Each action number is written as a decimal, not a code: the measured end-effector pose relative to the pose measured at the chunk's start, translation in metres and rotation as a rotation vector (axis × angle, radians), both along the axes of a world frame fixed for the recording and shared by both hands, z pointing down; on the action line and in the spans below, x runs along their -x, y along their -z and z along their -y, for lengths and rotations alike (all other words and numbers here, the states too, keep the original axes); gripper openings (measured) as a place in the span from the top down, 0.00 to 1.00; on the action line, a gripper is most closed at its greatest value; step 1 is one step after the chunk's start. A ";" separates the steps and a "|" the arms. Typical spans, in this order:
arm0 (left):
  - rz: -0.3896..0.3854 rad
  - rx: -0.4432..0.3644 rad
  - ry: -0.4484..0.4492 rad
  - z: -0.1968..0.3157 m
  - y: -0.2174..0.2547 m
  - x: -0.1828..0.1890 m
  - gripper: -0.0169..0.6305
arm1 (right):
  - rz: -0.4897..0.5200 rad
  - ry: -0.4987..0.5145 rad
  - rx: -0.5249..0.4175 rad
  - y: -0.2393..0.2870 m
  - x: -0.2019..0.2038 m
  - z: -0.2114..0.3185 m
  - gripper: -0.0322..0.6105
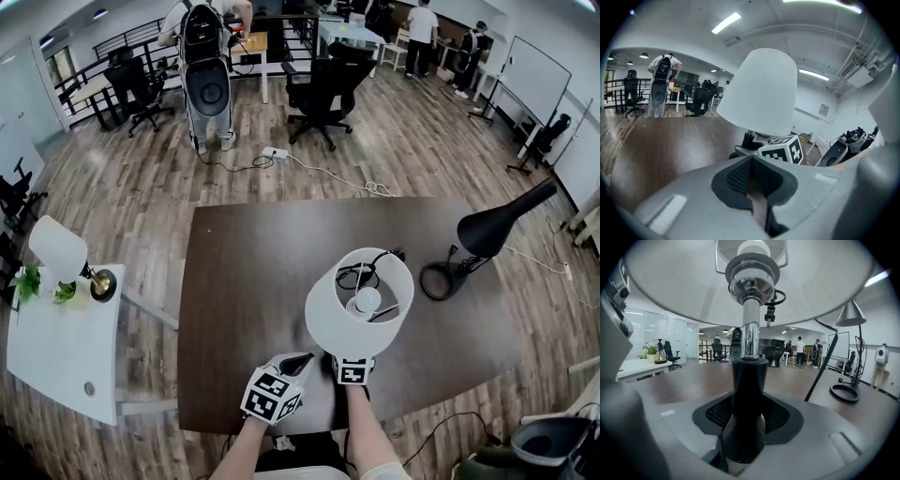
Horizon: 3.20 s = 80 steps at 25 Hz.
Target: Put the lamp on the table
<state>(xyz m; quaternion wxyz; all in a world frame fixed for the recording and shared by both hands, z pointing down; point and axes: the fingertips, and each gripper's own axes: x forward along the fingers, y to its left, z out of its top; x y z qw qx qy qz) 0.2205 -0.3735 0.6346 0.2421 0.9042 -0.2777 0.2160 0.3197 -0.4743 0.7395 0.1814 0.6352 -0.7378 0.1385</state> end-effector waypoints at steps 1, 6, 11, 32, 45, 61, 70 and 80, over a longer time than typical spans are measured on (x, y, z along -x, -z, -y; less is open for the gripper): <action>0.000 -0.002 -0.003 -0.001 0.000 -0.002 0.97 | 0.003 -0.008 0.009 -0.003 -0.001 -0.003 0.63; 0.000 -0.008 -0.025 -0.014 -0.001 -0.007 0.97 | -0.011 -0.038 0.032 0.005 -0.004 -0.028 0.66; 0.005 -0.035 -0.052 -0.025 0.000 -0.006 0.97 | 0.004 -0.069 0.031 0.012 -0.007 -0.067 0.66; 0.151 -0.117 -0.144 -0.116 0.015 0.000 0.97 | 0.143 -0.060 0.037 0.102 -0.010 -0.232 0.69; 0.099 -0.109 0.165 -0.201 0.052 -0.021 0.97 | 0.147 0.057 0.040 0.124 -0.018 -0.309 0.70; 0.048 -0.099 0.185 -0.237 0.075 -0.044 0.97 | 0.114 0.136 0.052 0.139 -0.036 -0.334 0.78; 0.067 -0.108 0.180 -0.239 0.077 -0.047 0.97 | 0.146 0.134 0.048 0.142 -0.038 -0.338 0.85; 0.072 -0.120 0.212 -0.245 0.077 -0.042 0.97 | 0.182 0.130 0.066 0.139 -0.035 -0.346 0.91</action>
